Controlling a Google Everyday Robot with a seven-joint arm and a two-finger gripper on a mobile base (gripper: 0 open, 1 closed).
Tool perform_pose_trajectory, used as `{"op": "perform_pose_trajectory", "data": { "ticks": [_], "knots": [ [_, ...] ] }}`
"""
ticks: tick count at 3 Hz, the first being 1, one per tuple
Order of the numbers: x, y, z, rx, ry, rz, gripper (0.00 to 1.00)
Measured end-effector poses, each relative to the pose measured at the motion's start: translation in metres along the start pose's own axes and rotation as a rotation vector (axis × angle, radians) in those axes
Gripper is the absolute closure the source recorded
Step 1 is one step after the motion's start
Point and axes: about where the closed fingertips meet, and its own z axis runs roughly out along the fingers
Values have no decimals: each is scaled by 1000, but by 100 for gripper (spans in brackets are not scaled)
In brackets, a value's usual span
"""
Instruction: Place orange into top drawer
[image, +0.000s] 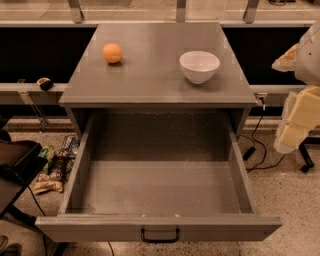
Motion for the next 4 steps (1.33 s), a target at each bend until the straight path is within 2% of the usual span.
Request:
{"op": "perform_pose_trajectory", "data": {
  "ticks": [1, 2, 3, 4],
  "knots": [
    [0, 0, 0, 0, 0, 0, 0],
    [-14, -15, 15, 21, -70, -13, 0],
    [-85, -81, 59, 71, -360, 6, 0],
    [-138, -121, 76, 96, -519, 22, 0]
  ]
}}
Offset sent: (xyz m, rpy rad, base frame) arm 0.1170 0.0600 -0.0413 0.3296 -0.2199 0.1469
